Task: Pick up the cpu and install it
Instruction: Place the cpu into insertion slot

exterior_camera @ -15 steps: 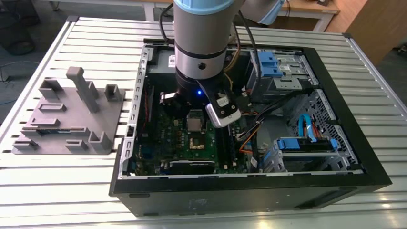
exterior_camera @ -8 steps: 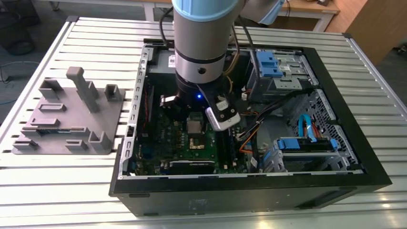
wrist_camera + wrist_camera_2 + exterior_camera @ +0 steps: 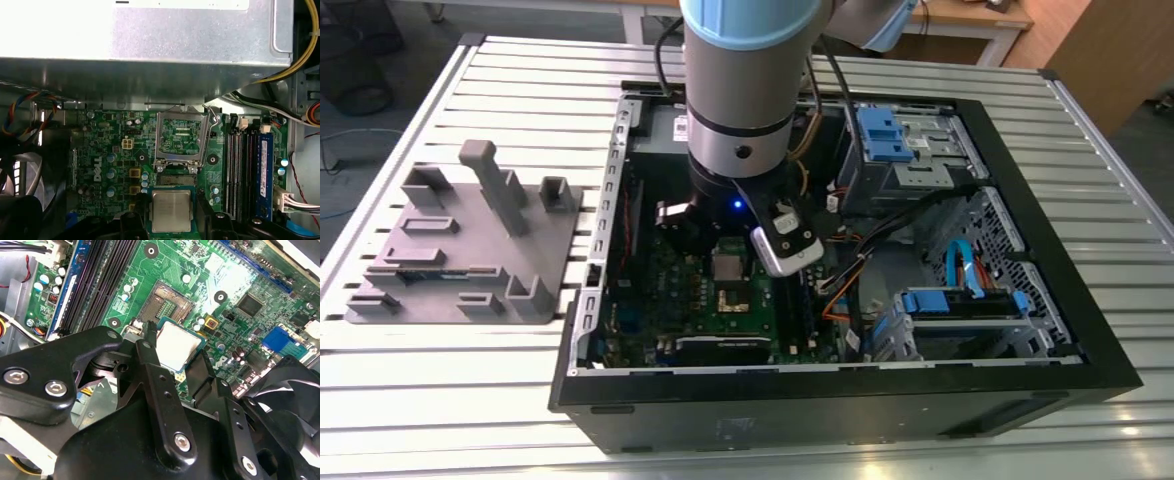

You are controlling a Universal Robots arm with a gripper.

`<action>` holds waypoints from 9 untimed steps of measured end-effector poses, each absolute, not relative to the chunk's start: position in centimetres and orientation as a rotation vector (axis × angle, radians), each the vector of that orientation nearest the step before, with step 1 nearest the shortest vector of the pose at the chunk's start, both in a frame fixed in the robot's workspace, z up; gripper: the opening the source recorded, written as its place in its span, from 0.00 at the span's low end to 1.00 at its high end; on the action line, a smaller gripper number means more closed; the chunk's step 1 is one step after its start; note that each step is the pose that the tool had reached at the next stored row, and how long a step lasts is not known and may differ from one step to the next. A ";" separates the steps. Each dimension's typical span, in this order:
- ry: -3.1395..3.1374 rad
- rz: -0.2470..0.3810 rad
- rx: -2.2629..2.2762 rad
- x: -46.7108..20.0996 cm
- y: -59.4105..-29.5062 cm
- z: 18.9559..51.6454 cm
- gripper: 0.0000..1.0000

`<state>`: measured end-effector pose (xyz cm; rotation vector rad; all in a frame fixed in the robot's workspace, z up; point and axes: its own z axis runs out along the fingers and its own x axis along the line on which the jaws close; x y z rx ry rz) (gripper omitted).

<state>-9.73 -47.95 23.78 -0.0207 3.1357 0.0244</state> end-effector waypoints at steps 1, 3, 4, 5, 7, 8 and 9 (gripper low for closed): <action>3.136 0.025 -0.021 -9.7 -47.9 23.7 0.47; 3.136 0.025 -0.021 -9.7 -47.9 23.6 0.47; 3.136 0.024 -0.021 -9.7 -48.0 23.5 0.47; 3.136 0.025 -0.021 -9.7 -48.0 23.4 0.47; 3.136 0.024 -0.021 -9.7 -48.0 23.3 0.47; 3.136 0.024 -0.021 -9.7 -48.0 23.3 0.47; 3.136 0.025 -0.021 -9.7 -48.0 23.1 0.47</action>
